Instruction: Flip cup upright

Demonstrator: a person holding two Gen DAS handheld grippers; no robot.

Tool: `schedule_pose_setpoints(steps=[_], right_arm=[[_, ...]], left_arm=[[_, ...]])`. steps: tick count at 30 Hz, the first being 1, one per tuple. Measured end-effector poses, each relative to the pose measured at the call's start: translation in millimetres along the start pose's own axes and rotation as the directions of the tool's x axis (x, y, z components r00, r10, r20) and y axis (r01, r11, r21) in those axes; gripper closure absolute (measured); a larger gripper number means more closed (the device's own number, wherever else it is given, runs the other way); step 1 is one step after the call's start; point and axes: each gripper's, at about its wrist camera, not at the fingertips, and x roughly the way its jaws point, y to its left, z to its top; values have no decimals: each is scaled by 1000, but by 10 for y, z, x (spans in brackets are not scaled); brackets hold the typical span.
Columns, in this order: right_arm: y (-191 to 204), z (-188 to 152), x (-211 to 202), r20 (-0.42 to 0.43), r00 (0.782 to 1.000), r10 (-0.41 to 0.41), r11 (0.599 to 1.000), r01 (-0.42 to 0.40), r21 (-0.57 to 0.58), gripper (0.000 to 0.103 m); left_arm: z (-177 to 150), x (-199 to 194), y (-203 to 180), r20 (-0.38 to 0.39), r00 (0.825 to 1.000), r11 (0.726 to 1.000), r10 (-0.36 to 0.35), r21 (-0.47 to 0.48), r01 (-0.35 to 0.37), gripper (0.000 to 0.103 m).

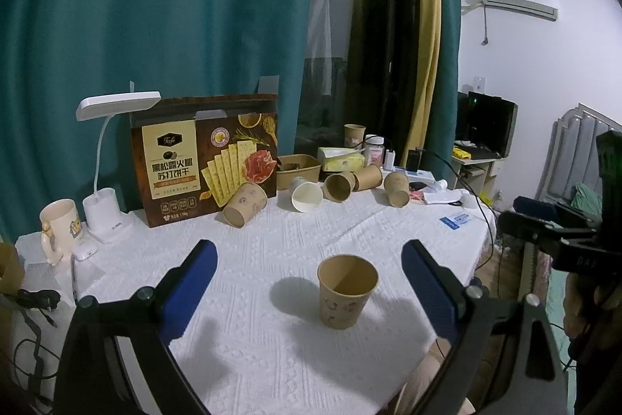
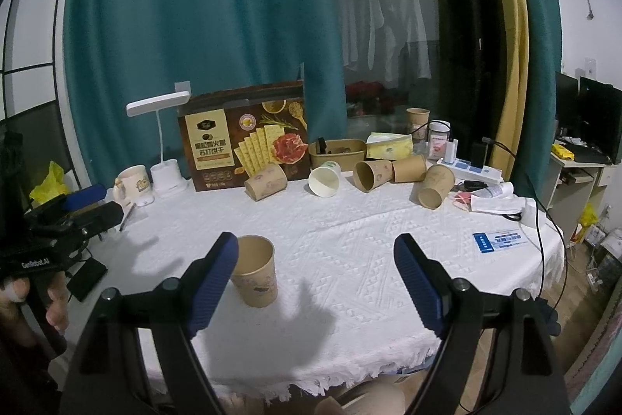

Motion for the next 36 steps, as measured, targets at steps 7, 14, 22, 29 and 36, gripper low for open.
schedule_pose_setpoints(steps=[7, 14, 22, 29, 36], right_arm=[[10, 4, 12, 2, 1000, 0, 1000, 0, 0, 23], [14, 8, 11, -1, 1000, 1, 1000, -1, 1, 22], [32, 5, 26, -2, 1000, 2, 1000, -2, -1, 22], [33, 4, 30, -4, 1000, 5, 1000, -5, -2, 22], [43, -2, 35, -6, 1000, 4, 1000, -4, -2, 22]], left_arm=[[-3, 2, 4, 0, 1000, 1000, 0, -1, 0, 7], [1, 2, 1, -1, 1000, 1000, -2, -1, 2, 7], [-18, 18, -9, -2, 1000, 1000, 0, -4, 0, 7], [-49, 21, -23, -4, 1000, 1000, -2, -8, 2, 7], [-67, 23, -30, -5, 1000, 1000, 4, -13, -4, 7]])
